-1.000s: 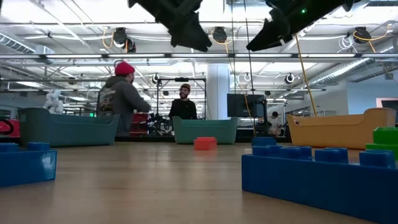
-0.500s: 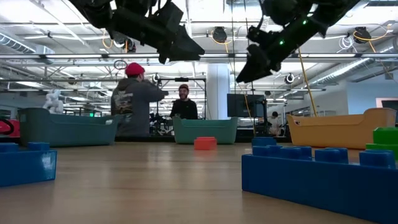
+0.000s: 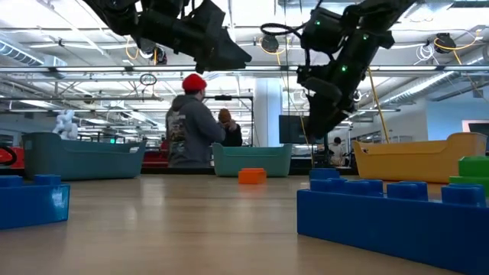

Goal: Sort & place blocks by color
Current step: Put the blue game piece into the blue bin

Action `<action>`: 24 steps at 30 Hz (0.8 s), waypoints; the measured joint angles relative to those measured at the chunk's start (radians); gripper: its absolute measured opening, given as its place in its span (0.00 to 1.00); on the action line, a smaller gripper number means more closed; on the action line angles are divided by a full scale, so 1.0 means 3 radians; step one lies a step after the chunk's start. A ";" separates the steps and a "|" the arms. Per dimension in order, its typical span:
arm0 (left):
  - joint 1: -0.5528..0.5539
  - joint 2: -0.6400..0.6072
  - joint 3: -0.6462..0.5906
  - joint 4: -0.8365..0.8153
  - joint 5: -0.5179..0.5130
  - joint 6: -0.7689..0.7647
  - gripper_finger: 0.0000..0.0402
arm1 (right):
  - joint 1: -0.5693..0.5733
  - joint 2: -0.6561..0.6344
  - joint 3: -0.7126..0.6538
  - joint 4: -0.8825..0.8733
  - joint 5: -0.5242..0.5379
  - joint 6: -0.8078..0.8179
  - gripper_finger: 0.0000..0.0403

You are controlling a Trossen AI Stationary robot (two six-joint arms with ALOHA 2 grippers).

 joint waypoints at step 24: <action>-0.0205 -0.0006 0.0000 -0.0160 0.0000 0.0401 0.44 | 0.0237 0.0769 0.0176 -0.0378 -0.0076 0.1920 0.69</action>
